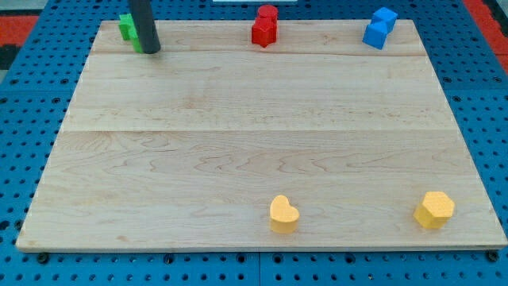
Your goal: Push the arm right beside the hexagon
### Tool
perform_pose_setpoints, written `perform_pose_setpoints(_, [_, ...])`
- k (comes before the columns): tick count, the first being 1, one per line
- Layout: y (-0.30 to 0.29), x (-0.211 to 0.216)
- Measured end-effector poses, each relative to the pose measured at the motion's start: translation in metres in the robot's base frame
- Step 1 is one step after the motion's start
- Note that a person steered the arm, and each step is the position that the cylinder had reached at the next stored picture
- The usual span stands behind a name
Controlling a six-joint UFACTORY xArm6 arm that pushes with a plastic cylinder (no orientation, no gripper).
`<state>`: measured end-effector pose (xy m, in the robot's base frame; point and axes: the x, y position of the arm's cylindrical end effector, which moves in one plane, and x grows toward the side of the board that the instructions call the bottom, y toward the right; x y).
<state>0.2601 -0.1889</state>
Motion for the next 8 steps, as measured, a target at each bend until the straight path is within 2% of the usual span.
perform_pose_setpoints(1, [-0.023,-0.006])
perform_pose_setpoints(2, [-0.023,0.023])
perform_pose_setpoints(3, [-0.013,0.082])
perform_pose_setpoints(5, [0.124,0.218])
perform_pose_setpoints(6, [0.216,0.273])
perform_pose_setpoints(7, [0.311,0.294])
perform_pose_setpoints(8, [0.358,0.267])
